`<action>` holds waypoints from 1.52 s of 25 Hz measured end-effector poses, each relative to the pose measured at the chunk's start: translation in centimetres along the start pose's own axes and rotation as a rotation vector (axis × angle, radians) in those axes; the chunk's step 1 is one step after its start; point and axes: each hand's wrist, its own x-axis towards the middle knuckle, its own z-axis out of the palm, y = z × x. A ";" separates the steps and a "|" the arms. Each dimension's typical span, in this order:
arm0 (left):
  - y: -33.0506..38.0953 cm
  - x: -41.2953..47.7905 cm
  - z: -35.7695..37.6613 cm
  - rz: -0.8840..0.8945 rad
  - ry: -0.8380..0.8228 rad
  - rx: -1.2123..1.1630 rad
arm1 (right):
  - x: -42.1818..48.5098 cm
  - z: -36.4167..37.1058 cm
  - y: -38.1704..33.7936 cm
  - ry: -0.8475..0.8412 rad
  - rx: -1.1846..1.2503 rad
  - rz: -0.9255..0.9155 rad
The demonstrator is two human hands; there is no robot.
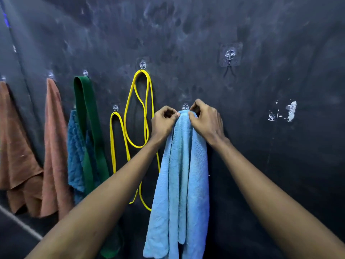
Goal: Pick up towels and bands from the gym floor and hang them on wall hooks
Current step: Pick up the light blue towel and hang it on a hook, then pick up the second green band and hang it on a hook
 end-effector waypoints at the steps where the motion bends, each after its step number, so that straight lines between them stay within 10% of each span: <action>1: -0.7 -0.3 0.3 0.011 -0.018 -0.004 | -0.6 0.4 0.1 0.009 -0.042 -0.023; 22: -3.3 -4.0 -0.8 -0.156 -0.153 -0.078 | -5.7 0.3 0.1 -0.041 0.024 0.165; 26: -2.3 -8.0 -2.7 0.034 -0.046 0.061 | -10.6 -4.2 3.0 -0.071 -0.041 0.215; 38: 9.0 -24.6 12.0 0.194 -1.010 0.129 | -31.1 -31.1 13.5 -0.045 -0.316 0.682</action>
